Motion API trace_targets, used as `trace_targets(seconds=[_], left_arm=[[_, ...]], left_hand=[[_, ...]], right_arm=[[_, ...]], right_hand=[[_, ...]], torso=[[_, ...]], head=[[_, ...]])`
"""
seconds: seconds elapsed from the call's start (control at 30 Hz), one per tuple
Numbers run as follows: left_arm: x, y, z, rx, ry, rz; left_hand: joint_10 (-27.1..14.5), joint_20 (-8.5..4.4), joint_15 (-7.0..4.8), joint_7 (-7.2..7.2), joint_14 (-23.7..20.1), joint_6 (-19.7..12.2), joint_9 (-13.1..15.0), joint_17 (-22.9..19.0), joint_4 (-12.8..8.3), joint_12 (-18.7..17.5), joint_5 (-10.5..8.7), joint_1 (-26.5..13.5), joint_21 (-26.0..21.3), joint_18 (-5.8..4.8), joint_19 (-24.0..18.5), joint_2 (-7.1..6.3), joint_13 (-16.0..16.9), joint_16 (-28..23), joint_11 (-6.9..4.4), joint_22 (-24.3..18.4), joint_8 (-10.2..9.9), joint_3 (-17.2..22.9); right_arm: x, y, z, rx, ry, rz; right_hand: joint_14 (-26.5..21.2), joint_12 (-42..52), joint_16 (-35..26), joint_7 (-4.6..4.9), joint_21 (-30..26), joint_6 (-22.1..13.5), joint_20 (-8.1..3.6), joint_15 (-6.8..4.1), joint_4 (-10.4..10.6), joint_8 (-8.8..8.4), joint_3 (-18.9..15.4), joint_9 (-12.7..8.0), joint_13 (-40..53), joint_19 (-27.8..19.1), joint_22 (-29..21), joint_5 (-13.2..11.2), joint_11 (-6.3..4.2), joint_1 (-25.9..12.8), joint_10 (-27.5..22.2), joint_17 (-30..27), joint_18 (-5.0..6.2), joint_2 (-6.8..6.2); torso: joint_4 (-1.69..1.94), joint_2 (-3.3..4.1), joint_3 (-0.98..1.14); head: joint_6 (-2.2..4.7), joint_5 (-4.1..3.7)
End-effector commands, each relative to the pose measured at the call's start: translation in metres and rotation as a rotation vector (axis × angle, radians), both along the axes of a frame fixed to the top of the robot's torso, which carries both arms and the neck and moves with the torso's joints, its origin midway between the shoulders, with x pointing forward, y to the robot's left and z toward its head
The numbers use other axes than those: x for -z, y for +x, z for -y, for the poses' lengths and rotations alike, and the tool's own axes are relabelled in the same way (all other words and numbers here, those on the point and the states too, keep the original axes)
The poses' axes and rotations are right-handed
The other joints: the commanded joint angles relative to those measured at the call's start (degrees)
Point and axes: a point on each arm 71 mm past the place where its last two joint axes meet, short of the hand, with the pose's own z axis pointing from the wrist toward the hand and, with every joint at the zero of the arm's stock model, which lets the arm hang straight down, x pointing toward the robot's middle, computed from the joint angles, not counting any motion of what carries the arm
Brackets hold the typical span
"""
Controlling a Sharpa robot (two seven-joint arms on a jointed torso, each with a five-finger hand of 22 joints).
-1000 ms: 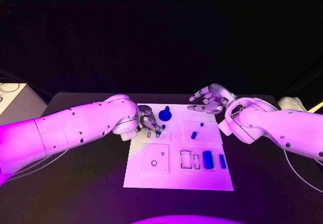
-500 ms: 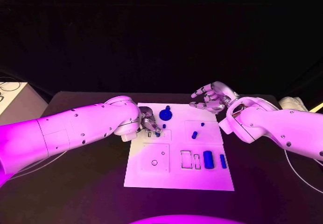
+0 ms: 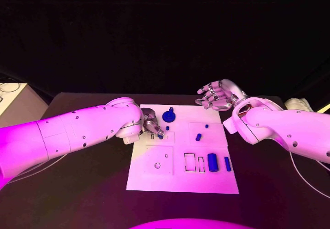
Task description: Assemble the parts on the task board
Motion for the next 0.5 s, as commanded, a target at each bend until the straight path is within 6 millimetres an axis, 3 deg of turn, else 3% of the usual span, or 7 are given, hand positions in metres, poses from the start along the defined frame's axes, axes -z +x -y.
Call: trace_targets(seconds=[0.03,0.1,0.17,0.5], left_arm=[[0.0011,-0.0016,0.0004,0.017,0.018,-0.015],[0.0014,-0.0019,0.0002,0.020,0.021,-0.019],[0.0016,-0.0021,0.0000,0.023,0.024,-0.023],[0.0020,-0.0019,-0.0016,0.026,0.035,-0.026]], left_hand=[[0.28,0.06,-0.32,0.01,5.83,0.48,0.06,14.38,-12.21,0.30,0.25,0.07,0.28,-0.63,0.32,0.64,0.07,0.35,0.03,0.53,0.14,12.01],[0.28,0.06,-0.32,0.01,5.83,0.48,0.06,14.38,-12.21,0.30,0.25,0.07,0.28,-0.63,0.32,0.64,0.07,0.35,0.03,0.53,0.14,12.01],[0.28,0.06,-0.32,0.01,5.83,0.48,0.06,14.38,-12.21,0.30,0.25,0.07,0.28,-0.63,0.32,0.64,0.07,0.35,0.03,0.53,0.14,12.01],[0.28,0.06,-0.33,0.00,5.84,0.49,0.07,14.40,-12.23,0.28,0.30,0.06,0.30,-0.64,0.35,0.63,0.04,0.36,0.02,0.57,0.14,12.02]], right_arm=[[-0.0008,0.0008,0.0012,0.002,0.045,0.006],[-0.0005,0.0015,0.0020,0.004,0.054,0.001],[-0.0002,0.0022,0.0027,0.006,0.062,-0.003],[0.0003,0.0041,0.0048,0.015,0.080,-0.008]], right_hand=[[-2.30,-3.37,-4.23,0.81,-3.03,-0.10,0.97,1.05,-0.09,0.33,0.86,-0.20,-4.09,-1.83,-2.97,0.23,1.12,-0.36,-0.01,-2.14,0.12,-0.31],[-4.15,-6.03,-7.84,1.47,-5.64,-0.66,2.11,2.12,-0.22,0.10,1.44,-0.49,-7.71,-3.13,-5.89,0.31,1.91,-0.35,-0.31,-4.36,0.18,-0.41],[-4.21,-7.23,-9.69,1.67,-6.92,-0.80,2.57,2.46,-0.35,0.05,1.65,-0.66,-10.12,-3.06,-7.88,0.33,2.14,-0.37,0.18,-5.82,0.32,-0.52],[-4.10,-9.08,-13.03,2.04,-8.04,-1.06,3.16,3.04,-0.64,-0.03,1.70,-1.06,-14.90,-3.11,-12.14,0.42,2.59,-0.49,0.62,-8.78,0.33,-0.57]], torso=[[0.01,-0.03,0.00],[0.00,-0.04,0.04],[0.00,-0.03,0.05],[0.05,0.02,0.09]], head=[[-0.10,0.00],[-0.13,0.02],[-0.15,0.04],[-0.23,0.04]])
